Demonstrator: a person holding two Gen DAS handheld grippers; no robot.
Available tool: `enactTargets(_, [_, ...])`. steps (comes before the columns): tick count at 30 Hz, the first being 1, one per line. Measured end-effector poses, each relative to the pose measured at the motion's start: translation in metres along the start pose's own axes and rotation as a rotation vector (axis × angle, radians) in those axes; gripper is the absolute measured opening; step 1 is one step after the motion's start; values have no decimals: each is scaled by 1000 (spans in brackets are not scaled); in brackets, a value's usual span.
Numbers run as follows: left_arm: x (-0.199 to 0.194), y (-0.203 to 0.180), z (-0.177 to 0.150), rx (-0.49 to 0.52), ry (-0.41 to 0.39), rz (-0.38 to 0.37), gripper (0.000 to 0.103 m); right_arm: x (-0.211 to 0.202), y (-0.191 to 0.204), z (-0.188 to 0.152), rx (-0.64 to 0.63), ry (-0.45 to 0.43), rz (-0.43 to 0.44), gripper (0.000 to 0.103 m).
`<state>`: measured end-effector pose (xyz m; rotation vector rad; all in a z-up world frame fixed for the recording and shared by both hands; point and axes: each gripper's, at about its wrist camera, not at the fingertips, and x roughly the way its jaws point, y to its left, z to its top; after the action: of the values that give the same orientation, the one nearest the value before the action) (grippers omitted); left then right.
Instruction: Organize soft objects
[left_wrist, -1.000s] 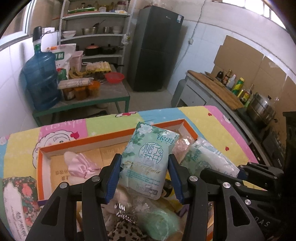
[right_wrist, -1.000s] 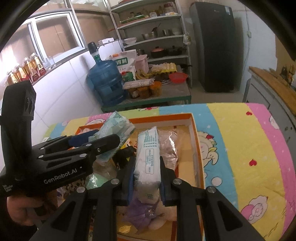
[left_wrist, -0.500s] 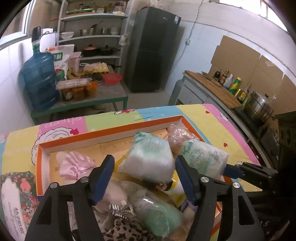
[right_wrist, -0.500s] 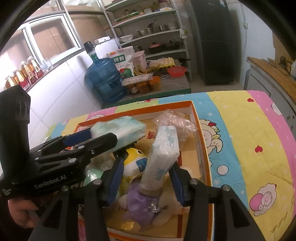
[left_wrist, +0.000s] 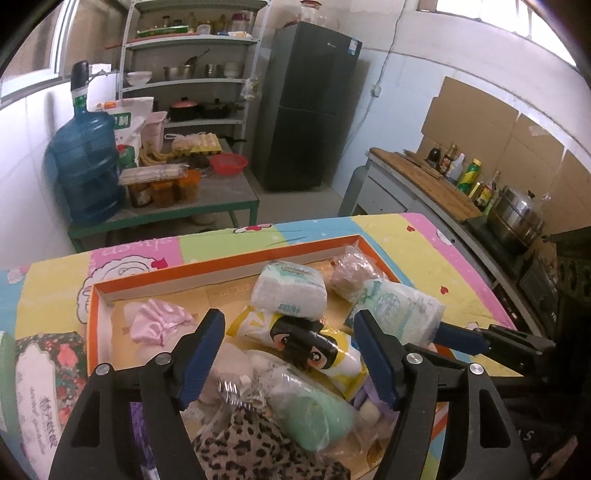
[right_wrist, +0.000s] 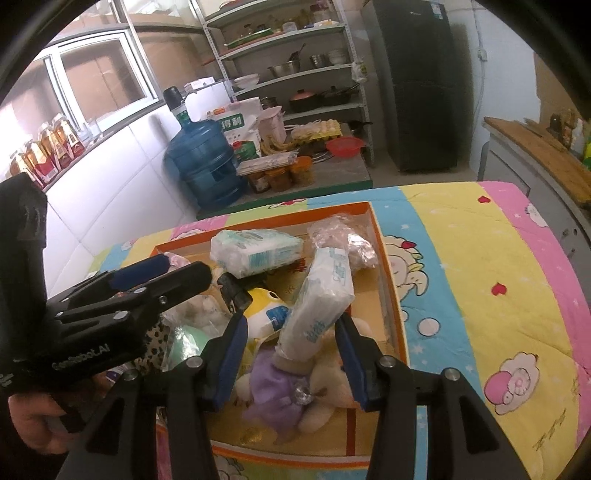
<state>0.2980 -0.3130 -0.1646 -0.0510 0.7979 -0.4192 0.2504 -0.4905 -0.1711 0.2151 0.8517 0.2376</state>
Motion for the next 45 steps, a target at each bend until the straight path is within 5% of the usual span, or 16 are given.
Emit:
enactTargets(9, [-38,-3,-7,10,-33,47,74,-20,4,-5,12,-36,-20,49])
enactTargets(22, [-106,18,-20,-12,-104,5,74,-67,54,-14,-17,-120,-71,49])
enactTargets(33, [-192,51,-44,-10,-187,115,74,-114,131,-40,-50,-205,-182,49])
enactTargets(45, [-296,79,-78,25,-283,142,74,-179,222,-80,-88,-336,-320,49])
